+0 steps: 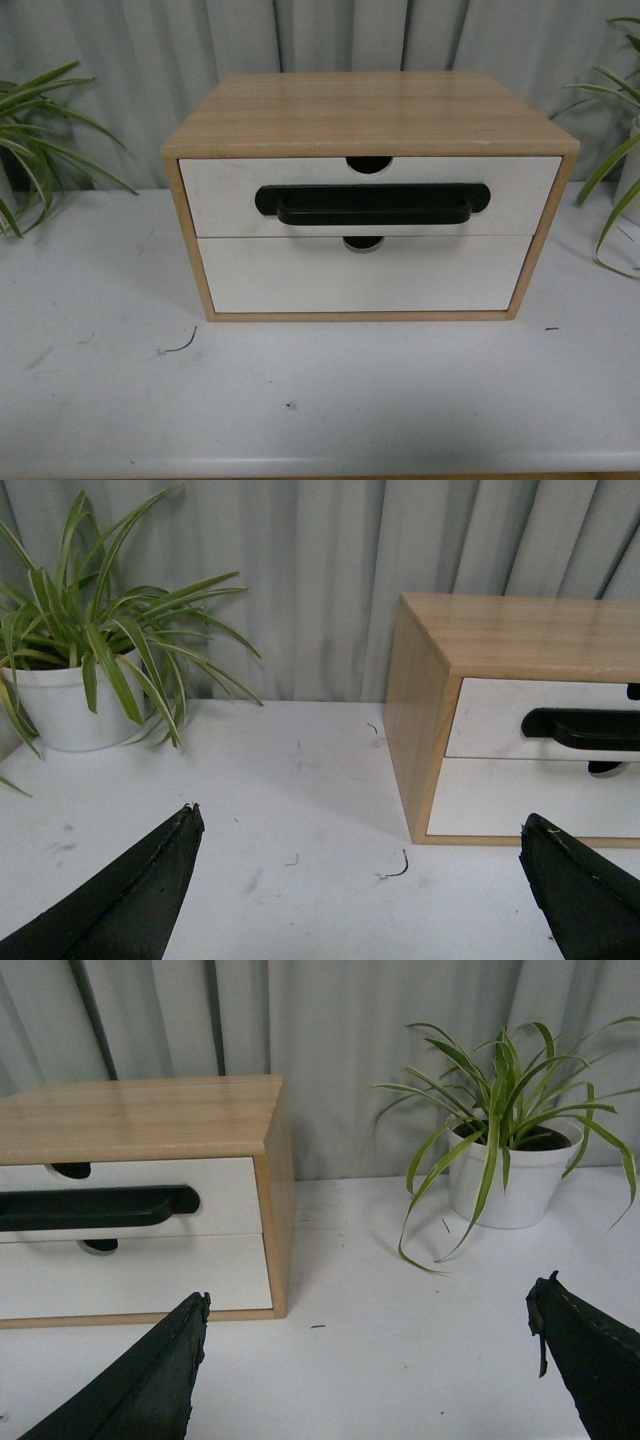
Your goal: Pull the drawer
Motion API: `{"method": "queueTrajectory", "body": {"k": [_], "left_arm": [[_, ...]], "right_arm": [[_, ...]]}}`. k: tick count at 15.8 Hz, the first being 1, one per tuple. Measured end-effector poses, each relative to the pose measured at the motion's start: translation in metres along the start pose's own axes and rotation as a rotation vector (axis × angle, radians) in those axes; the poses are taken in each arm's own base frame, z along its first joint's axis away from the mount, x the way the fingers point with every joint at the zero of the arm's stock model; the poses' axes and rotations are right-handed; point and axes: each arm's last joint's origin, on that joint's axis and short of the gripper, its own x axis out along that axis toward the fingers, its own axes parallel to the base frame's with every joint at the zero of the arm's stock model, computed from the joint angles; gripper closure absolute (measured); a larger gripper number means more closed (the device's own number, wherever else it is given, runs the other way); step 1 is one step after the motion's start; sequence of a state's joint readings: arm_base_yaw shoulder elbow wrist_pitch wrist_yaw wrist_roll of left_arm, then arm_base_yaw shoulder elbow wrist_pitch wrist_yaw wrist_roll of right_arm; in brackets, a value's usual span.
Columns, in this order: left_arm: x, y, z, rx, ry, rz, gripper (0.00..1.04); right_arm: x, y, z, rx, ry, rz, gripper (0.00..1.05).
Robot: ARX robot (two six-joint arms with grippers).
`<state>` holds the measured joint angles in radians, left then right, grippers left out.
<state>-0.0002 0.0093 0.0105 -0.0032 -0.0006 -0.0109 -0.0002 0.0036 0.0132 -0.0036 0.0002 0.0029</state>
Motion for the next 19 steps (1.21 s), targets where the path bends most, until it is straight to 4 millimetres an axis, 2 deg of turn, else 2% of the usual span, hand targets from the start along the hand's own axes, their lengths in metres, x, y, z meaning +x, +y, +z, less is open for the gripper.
{"method": "queueTrajectory", "body": {"k": [19], "left_arm": [[0.0,0.0,0.0,0.0,0.0,0.0,0.07]], "right_arm": [[0.0,0.0,0.0,0.0,0.0,0.0,0.06]]}}
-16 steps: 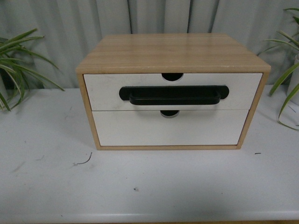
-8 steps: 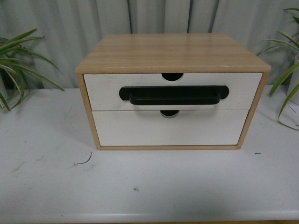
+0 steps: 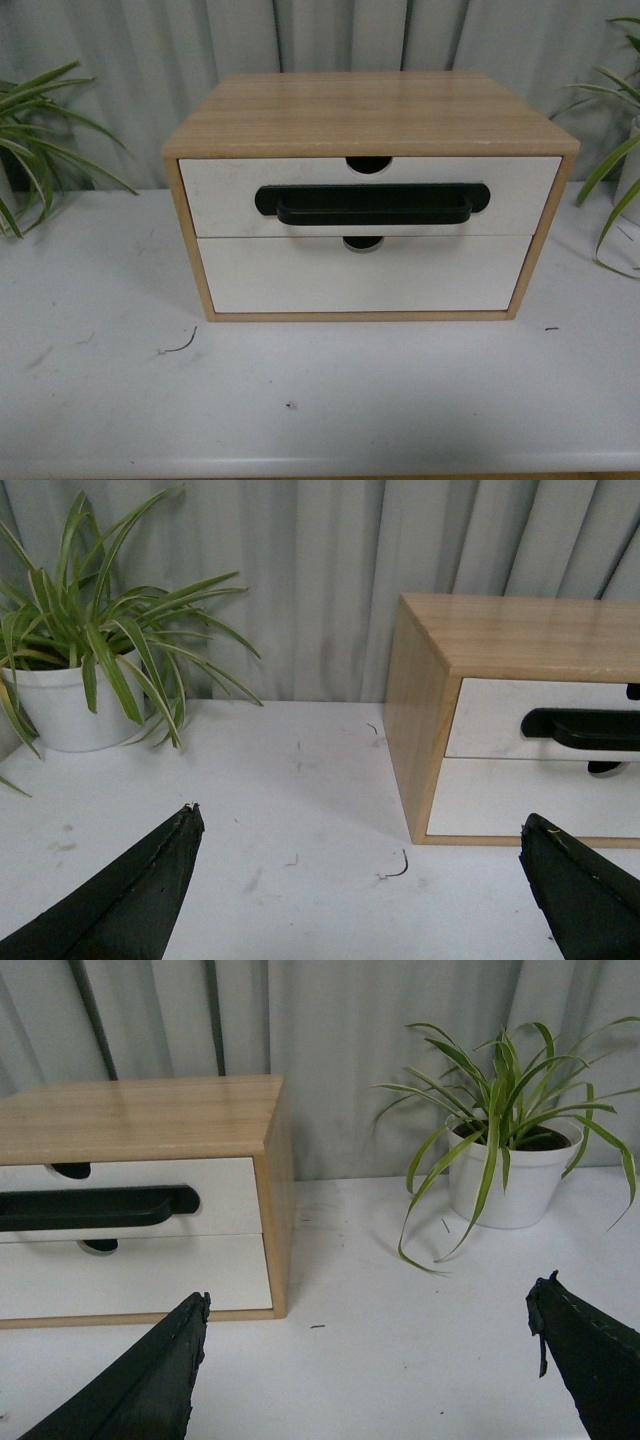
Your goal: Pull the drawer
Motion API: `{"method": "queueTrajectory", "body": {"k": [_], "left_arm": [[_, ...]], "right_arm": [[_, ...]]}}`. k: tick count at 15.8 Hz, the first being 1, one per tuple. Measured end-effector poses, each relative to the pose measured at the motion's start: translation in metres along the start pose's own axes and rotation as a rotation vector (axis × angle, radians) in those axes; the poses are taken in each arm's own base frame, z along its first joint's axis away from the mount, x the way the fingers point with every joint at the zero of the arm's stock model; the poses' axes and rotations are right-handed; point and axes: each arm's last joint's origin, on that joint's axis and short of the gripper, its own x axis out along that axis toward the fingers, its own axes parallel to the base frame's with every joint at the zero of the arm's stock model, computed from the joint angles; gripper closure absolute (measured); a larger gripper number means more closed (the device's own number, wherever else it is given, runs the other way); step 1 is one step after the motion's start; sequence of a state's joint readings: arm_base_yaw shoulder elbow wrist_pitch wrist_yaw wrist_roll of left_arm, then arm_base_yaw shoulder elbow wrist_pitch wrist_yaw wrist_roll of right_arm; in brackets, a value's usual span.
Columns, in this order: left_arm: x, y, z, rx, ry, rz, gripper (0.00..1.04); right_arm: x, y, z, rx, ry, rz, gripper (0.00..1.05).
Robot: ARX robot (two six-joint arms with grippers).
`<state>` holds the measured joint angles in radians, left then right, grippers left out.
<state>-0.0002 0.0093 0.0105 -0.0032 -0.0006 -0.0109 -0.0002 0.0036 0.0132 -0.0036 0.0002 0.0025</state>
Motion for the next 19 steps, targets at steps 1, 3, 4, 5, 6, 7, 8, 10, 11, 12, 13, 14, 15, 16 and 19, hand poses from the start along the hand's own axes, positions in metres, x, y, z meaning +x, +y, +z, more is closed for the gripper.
{"method": "queueTrajectory", "body": {"k": [1,3,4,5,6,7,8,10,11,12,13,14,15,16,19], "left_arm": [[0.0,0.0,0.0,0.0,0.0,0.0,0.07],[0.003,-0.006,0.002,-0.092,0.222,0.159,0.07],[0.01,-0.009,0.009,-0.155,0.201,0.222,0.07],[0.018,-0.008,0.016,-0.199,0.154,0.273,0.07],[0.031,-0.005,0.025,-0.229,0.124,0.27,0.07],[0.051,-0.003,0.034,-0.241,0.109,0.247,0.07],[0.073,-0.006,0.043,-0.246,0.101,0.196,0.07],[0.112,-0.011,0.059,-0.237,0.095,0.142,0.07],[0.133,-0.015,0.065,-0.232,0.113,0.116,0.07],[0.152,-0.021,0.07,-0.22,0.131,0.095,0.07],[0.167,-0.03,0.075,-0.199,0.142,0.04,0.07],[0.18,-0.04,0.083,-0.16,0.137,-0.025,0.07],[0.19,-0.051,0.092,-0.1,0.123,-0.104,0.07],[0.196,-0.061,0.098,-0.043,0.133,-0.193,0.07],[0.2,-0.104,0.105,0.283,0.254,-0.596,0.07]], "right_arm": [[0.0,0.0,0.0,0.0,0.0,0.0,0.06],[0.009,-0.002,-0.001,0.11,0.122,0.071,0.06],[0.016,-0.001,0.006,0.121,0.105,0.09,0.06],[0.027,0.001,0.02,0.117,0.058,0.111,0.06],[0.043,0.003,0.034,0.11,0.028,0.128,0.06],[0.068,0.006,0.047,0.097,0.004,0.142,0.06],[0.094,0.008,0.058,0.083,0.0,0.139,0.06],[0.149,0.013,0.074,0.051,0.028,0.129,0.06],[0.175,0.018,0.078,0.025,0.045,0.132,0.06],[0.198,0.023,0.082,-0.004,0.069,0.146,0.06],[0.215,0.029,0.087,-0.051,0.068,0.179,0.06],[0.225,0.037,0.094,-0.115,0.057,0.247,0.06],[0.227,0.041,0.099,-0.192,-0.006,0.314,0.06],[0.228,0.043,0.103,-0.304,-0.028,0.406,0.06],[0.23,0.039,0.099,-0.717,-0.049,0.648,0.06]]}}
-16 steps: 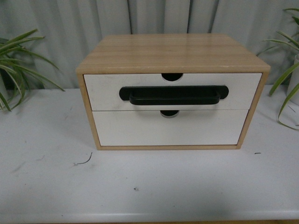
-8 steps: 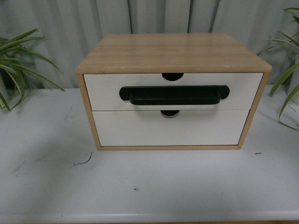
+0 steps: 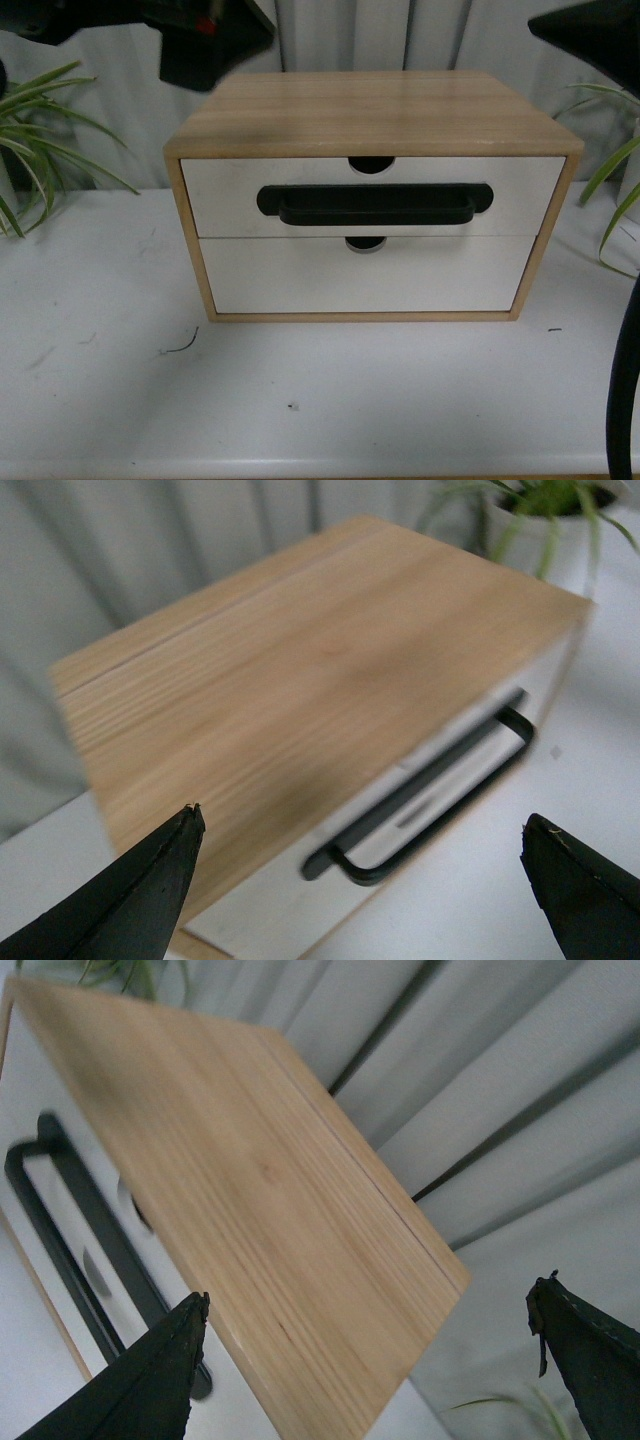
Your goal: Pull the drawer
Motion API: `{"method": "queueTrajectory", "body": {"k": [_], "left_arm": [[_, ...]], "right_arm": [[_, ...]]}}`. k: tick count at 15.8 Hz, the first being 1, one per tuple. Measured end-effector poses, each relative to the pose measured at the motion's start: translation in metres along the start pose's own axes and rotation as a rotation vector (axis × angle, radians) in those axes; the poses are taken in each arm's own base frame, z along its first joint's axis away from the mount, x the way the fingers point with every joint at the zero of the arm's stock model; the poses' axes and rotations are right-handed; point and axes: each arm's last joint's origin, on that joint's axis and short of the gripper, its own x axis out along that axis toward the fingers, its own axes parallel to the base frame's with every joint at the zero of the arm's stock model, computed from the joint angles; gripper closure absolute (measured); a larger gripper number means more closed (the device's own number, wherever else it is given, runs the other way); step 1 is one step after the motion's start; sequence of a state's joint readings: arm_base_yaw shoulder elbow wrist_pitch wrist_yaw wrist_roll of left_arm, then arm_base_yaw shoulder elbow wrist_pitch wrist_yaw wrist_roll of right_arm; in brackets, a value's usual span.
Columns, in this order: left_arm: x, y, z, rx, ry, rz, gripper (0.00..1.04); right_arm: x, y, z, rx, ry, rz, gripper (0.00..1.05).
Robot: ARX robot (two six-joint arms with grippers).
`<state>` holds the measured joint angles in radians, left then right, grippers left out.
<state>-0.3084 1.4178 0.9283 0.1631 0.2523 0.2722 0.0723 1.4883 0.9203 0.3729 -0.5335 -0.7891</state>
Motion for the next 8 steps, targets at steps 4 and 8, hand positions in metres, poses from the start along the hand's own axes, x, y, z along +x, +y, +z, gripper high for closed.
{"method": "queueTrajectory", "body": {"k": [4,8], "left_arm": [[0.018,-0.023,0.011,0.391,0.236,-0.329,0.07],[0.064,-0.036,0.002,0.539,0.392,-0.426,0.07]], "right_arm": [[-0.002,-0.005,-0.012,-0.473,0.062,0.268,0.06],[0.013,0.015,-0.03,-0.592,0.119,0.5,0.06]]}}
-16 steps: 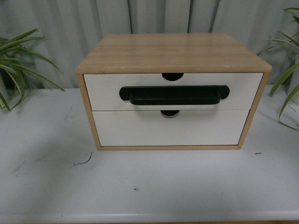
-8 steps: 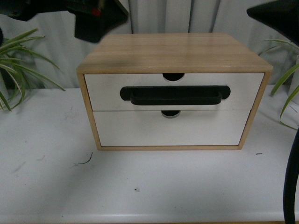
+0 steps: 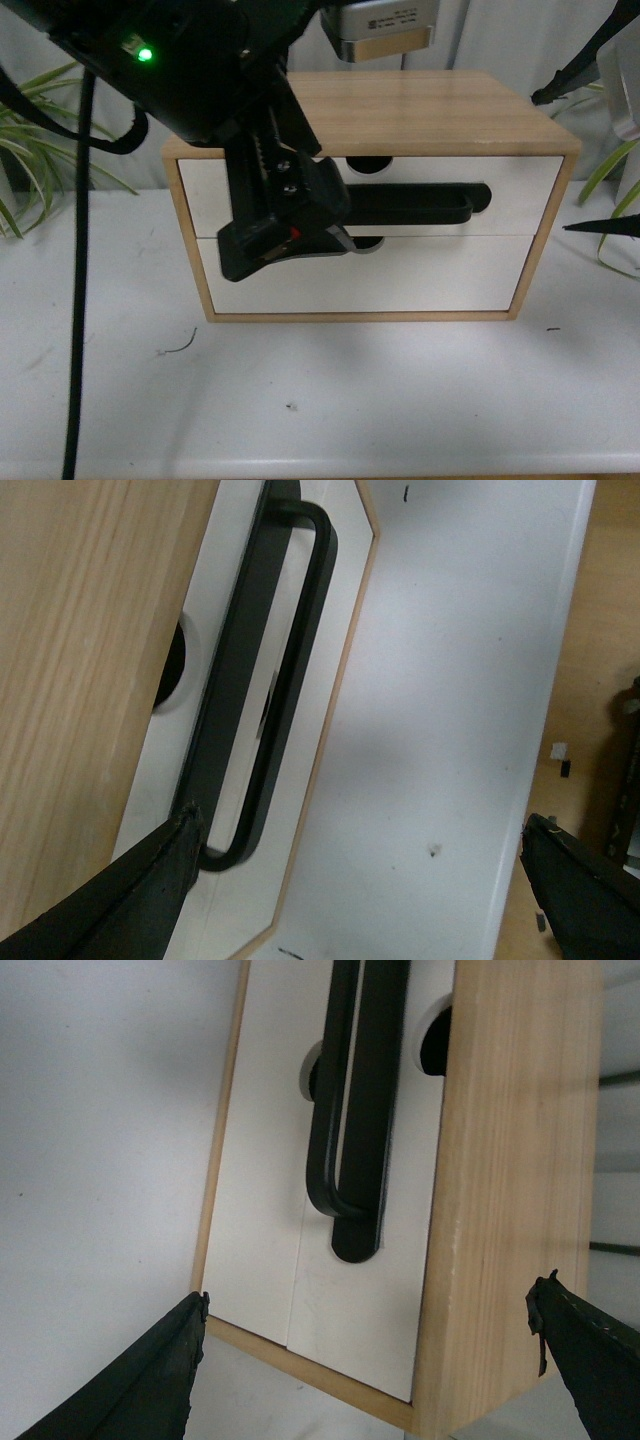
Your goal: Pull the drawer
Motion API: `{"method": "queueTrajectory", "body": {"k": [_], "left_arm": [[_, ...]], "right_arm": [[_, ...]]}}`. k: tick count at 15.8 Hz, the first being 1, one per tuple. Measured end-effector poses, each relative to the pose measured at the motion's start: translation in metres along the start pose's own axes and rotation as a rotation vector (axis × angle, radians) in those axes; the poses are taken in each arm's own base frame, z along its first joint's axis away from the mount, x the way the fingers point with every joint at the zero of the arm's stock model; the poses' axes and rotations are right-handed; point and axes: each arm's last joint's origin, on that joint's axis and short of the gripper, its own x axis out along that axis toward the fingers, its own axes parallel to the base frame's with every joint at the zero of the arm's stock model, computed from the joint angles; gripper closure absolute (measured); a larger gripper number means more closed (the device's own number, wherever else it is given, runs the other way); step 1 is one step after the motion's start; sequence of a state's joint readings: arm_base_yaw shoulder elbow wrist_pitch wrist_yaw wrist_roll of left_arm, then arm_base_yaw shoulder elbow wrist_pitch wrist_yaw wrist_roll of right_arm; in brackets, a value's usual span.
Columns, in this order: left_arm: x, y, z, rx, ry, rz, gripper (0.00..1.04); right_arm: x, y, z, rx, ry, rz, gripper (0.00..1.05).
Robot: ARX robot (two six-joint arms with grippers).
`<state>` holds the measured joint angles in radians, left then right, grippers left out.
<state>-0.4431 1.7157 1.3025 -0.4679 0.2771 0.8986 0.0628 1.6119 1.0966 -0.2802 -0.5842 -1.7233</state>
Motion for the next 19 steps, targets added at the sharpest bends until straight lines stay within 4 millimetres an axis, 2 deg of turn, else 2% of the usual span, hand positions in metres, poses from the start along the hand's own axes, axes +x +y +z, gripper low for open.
{"method": "queueTrajectory", "body": {"k": [2,5,8,14,19], "left_arm": [[0.013,0.001,0.002,0.006,-0.018,-0.01,0.07],[0.028,0.003,-0.002,0.004,-0.016,0.01,0.07],[0.036,0.003,-0.005,-0.005,-0.022,0.028,0.07],[0.058,0.008,-0.026,-0.045,0.022,0.018,0.07],[0.066,0.008,-0.029,-0.05,0.015,0.019,0.07]], "right_arm": [[0.011,-0.001,0.0,0.003,-0.015,0.038,0.06],[0.029,0.009,-0.007,0.028,-0.007,0.096,0.06],[0.046,0.012,-0.011,0.023,-0.012,0.112,0.06],[0.065,0.012,-0.006,0.0,-0.036,0.13,0.06],[0.078,0.015,-0.005,-0.015,-0.041,0.131,0.06]]}}
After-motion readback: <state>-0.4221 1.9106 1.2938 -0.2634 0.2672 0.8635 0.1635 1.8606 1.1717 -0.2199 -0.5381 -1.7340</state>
